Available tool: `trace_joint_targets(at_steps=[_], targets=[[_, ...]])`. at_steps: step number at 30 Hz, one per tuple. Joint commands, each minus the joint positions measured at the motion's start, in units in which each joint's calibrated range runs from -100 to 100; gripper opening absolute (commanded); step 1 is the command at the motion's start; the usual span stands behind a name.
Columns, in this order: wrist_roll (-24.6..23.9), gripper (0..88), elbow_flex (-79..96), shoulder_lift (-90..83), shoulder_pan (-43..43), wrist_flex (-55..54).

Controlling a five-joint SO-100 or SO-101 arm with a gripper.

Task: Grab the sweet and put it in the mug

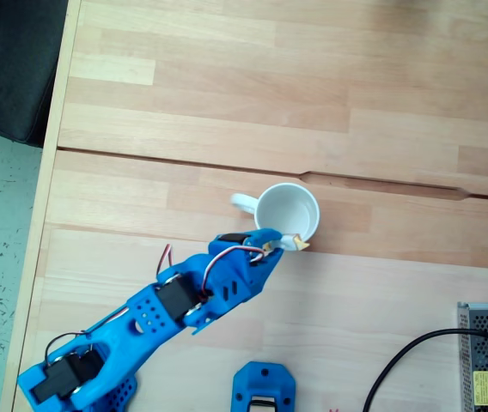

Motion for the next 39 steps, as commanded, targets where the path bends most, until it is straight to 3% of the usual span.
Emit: trace_joint_targets(at_steps=[1,12,25,39], targets=[[-0.20,0.0,-0.49,0.77,-2.09,-2.03],[-0.24,0.0,-0.58,1.89,-7.97,-2.68],[0.00,0.0,-0.67,2.06,-3.39,-2.92],[-0.24,0.0,-0.58,1.98,-4.26,-2.84]])
